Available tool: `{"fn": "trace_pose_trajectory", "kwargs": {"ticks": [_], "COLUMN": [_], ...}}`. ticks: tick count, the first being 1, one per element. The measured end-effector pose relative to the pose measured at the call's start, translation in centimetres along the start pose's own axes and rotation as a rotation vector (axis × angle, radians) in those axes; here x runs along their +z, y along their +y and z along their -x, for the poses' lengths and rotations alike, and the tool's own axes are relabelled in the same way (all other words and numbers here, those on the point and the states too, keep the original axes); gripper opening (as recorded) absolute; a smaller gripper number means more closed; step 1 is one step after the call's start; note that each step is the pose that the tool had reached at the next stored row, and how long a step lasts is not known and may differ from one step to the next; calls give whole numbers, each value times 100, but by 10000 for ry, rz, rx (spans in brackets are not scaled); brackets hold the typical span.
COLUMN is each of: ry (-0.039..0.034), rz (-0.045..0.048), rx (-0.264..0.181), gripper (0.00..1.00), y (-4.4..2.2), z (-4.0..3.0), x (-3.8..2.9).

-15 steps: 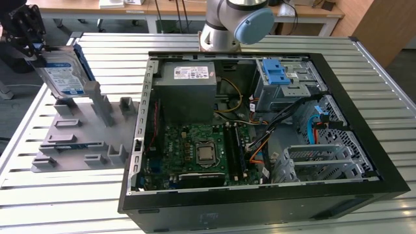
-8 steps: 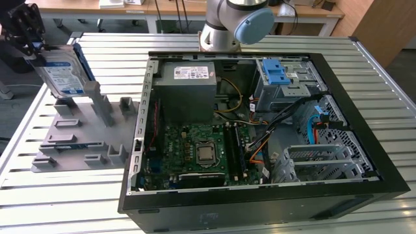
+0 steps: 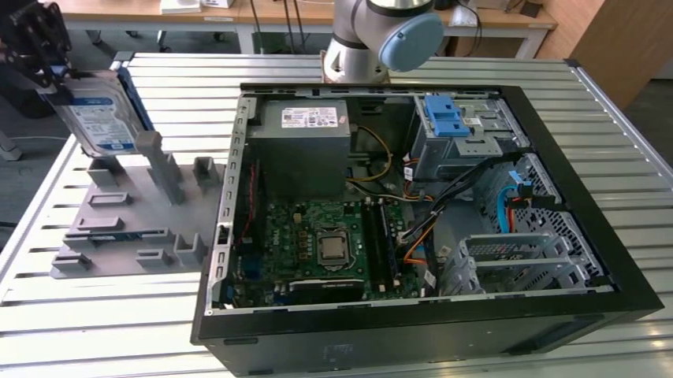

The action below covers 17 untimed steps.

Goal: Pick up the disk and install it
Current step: 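Pick up the disk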

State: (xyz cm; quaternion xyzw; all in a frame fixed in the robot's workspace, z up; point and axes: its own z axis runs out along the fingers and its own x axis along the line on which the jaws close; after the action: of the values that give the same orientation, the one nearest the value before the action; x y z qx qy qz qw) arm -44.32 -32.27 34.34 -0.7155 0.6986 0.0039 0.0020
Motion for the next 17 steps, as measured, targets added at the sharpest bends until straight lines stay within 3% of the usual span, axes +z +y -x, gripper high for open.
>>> {"fn": "trace_pose_trajectory", "kwargs": {"ticks": [17], "ry": [0], "rz": [-1], "rx": [0], "gripper": [36], "y": [0], "z": [1], "x": [-106]}}
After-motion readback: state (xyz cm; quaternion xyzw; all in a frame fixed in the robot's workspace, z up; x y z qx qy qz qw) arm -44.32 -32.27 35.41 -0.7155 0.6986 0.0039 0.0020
